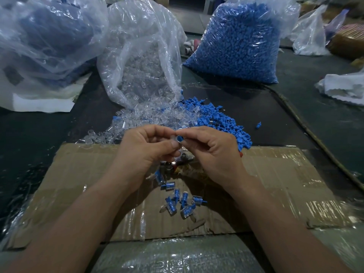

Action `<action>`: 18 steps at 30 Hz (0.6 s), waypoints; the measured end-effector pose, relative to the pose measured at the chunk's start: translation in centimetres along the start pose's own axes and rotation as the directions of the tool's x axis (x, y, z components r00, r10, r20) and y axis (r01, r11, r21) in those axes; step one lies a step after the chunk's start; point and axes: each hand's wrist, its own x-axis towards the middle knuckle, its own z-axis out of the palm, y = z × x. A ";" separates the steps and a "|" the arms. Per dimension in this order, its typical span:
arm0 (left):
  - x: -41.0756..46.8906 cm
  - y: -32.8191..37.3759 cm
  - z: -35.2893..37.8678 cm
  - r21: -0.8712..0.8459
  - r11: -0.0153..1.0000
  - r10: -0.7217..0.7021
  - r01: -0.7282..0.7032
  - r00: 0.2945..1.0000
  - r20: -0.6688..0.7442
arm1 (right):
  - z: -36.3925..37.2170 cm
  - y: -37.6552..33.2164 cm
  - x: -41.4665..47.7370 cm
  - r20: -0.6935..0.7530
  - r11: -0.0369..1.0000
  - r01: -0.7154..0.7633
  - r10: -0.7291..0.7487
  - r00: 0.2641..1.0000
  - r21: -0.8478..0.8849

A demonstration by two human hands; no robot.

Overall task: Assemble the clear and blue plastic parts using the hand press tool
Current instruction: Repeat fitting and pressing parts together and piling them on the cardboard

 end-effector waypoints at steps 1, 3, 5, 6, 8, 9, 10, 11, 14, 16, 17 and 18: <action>0.0 0.0 0.0 -0.005 1.000 -0.004 0.004 1.000 0.004 | 0.0 0.0 0.0 -0.005 1.000 0.002 -0.002 1.000 -0.002; 0.1 0.0 0.0 -0.031 0.999 -0.020 0.021 1.000 0.011 | -0.1 0.0 0.0 -0.013 1.000 0.012 -0.012 1.000 -0.007; 0.1 0.0 0.0 -0.051 0.998 -0.041 0.042 0.999 0.014 | -0.1 0.0 0.0 -0.010 1.000 0.030 -0.030 1.000 0.000; 0.1 0.0 0.0 -0.052 0.997 -0.052 0.053 0.999 0.012 | 0.0 0.0 0.0 -0.003 0.999 0.038 -0.038 0.999 0.001; 0.1 0.0 0.1 -0.048 0.996 -0.071 0.071 0.997 0.001 | 0.1 -0.1 0.0 0.006 0.999 0.052 -0.052 0.999 -0.011; 0.1 0.1 0.1 -0.044 0.996 -0.075 0.074 0.997 -0.008 | 0.1 -0.1 0.0 0.010 0.998 0.057 -0.057 0.998 -0.013; 0.1 0.1 0.1 -0.038 0.997 -0.074 0.073 0.997 -0.016 | 0.1 -0.1 -0.1 0.016 0.998 0.059 -0.059 0.998 -0.015; 0.1 0.2 0.1 -0.033 0.997 -0.072 0.072 0.997 -0.021 | 0.1 -0.2 -0.1 0.022 0.998 0.060 -0.059 0.998 -0.015; 0.0 0.4 0.1 -0.038 0.996 -0.076 0.075 0.997 -0.024 | 0.0 -0.2 0.0 0.042 0.999 0.044 -0.044 0.998 0.001; -0.1 0.4 0.1 -0.027 0.997 -0.078 0.077 0.997 -0.027 | 0.0 -0.3 0.0 0.049 0.999 0.044 -0.044 0.998 -0.002; -0.1 0.4 0.1 -0.025 0.997 -0.077 0.076 0.997 -0.028 | 0.0 -0.3 0.0 0.046 0.999 0.049 -0.049 0.998 -0.003; -0.1 0.4 0.2 -0.029 0.997 -0.078 0.077 0.997 -0.028 | 0.0 -0.3 0.1 0.042 0.999 0.054 -0.053 0.998 -0.001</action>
